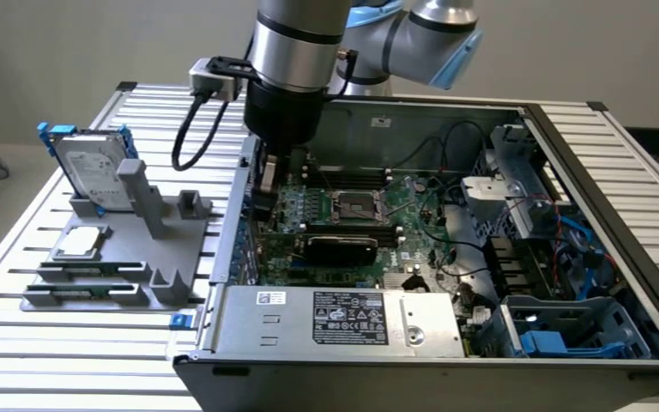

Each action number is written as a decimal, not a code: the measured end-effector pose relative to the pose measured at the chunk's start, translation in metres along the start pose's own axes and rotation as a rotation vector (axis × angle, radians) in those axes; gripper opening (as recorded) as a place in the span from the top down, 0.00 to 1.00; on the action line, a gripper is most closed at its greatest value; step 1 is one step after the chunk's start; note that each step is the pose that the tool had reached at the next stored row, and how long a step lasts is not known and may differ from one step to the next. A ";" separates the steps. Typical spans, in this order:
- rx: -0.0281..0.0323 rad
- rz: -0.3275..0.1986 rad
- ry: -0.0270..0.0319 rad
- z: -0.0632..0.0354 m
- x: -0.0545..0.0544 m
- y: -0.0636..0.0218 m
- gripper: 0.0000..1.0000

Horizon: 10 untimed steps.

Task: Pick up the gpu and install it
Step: 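Press down on the gpu until it lock into place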

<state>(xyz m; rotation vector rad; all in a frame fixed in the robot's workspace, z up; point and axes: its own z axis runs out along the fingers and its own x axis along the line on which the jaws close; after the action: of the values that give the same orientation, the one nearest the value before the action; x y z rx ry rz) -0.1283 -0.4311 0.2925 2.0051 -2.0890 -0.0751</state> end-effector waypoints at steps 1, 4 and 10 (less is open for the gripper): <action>0.0000 0.000 -0.0005 -0.0001 0.000 -0.0010 0.89; -0.0022 0.000 0.0006 -0.0013 0.000 -0.0048 0.89; -0.0102 -0.002 0.0012 -0.0057 0.000 -0.0166 0.89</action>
<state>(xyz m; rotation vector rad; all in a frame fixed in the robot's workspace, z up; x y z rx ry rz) -0.1108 -0.4310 0.2945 2.0005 -2.0821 -0.0847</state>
